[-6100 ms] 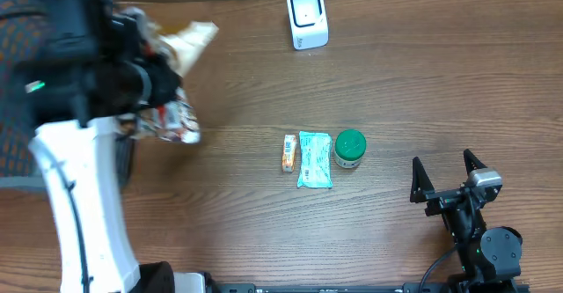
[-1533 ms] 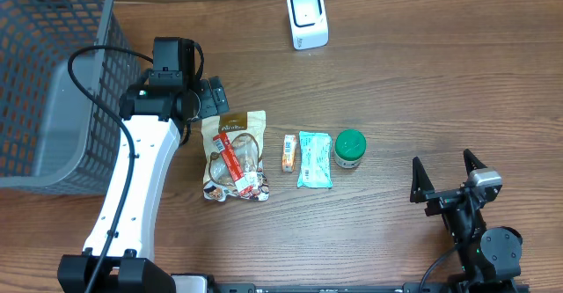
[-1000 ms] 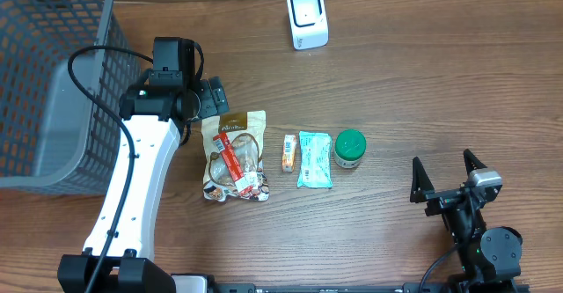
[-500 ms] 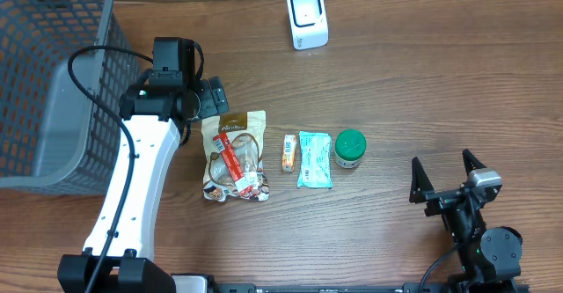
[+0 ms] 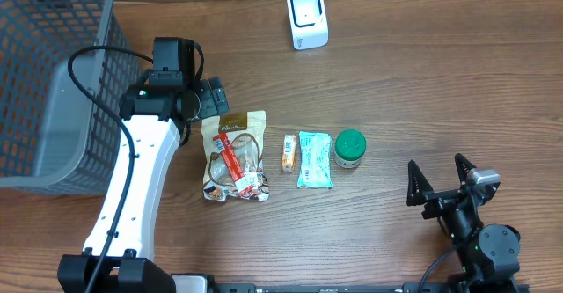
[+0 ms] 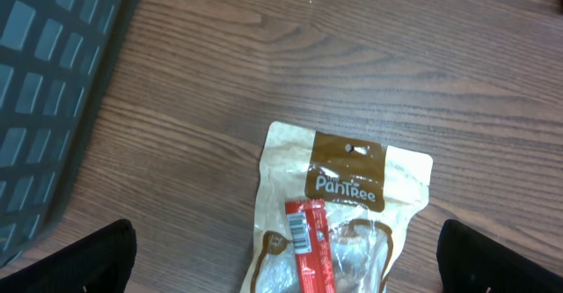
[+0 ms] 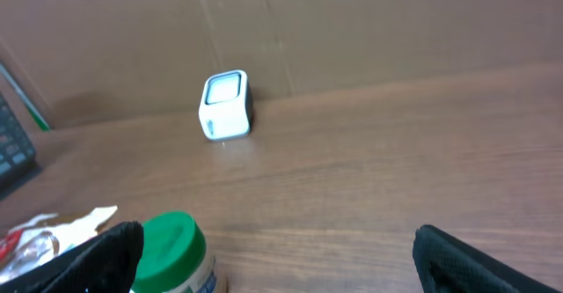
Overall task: Scan the item barcode
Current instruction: 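Move the right gripper over the green-lidded jar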
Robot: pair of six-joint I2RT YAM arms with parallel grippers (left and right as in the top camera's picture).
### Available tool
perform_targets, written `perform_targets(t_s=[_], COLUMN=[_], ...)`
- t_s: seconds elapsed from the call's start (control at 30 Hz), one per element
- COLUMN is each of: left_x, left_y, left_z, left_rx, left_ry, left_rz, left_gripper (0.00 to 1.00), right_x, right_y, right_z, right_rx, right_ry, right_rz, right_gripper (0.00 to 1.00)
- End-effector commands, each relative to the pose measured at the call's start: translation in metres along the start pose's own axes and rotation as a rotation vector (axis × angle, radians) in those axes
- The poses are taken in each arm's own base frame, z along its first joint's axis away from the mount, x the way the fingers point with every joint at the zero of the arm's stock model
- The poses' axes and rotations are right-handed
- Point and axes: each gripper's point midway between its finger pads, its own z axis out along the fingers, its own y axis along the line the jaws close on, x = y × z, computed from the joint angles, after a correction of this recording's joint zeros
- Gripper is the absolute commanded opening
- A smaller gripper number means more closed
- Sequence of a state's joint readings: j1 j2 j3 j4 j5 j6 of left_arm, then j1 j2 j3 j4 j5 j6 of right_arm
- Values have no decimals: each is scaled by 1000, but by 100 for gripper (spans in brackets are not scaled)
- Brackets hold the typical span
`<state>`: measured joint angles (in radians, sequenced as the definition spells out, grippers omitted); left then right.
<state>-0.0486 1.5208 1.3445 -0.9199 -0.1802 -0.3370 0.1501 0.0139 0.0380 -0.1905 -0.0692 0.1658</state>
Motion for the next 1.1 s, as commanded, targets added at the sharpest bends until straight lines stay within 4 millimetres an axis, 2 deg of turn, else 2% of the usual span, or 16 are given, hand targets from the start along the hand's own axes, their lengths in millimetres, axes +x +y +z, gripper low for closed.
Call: perform_targets(t_s=[0.0,0.33,0.53,0.73,0.83,0.93,1.0,1.07], left_x=[-6,-6,-6,-6,-6,-6,-6,-6], left_y=[1,1,1,0,1,0,1,1], left_z=[-5,-5,-5,-5,-5,-5,-5,-5], left_rx=[-3,-3,-3,-3,-3,-3,-3,-3], left_ry=[-22,-22,-22,-22,-22,-22,-22,-21], left_rz=[-3,-3,-3,-3,-3,-3,-3,-2], left_gripper=[99,100,100,99,100,100,99,100], right_x=[-36,-142,-190,-213,-226,-223,-212,-205], right_y=[8,31,40,48,79,107,116,116], right_z=[-14,-57,-59,-42,-18,-3,4,15], right_rx=[0,45,110,152,-5,-166,-225,-237], right_ry=[-38,-3,188,460,522,592,657,691], right_rz=[22,26,39,64,110,164,200,217], right_gripper=[100,100,100,100,100,100,100,100])
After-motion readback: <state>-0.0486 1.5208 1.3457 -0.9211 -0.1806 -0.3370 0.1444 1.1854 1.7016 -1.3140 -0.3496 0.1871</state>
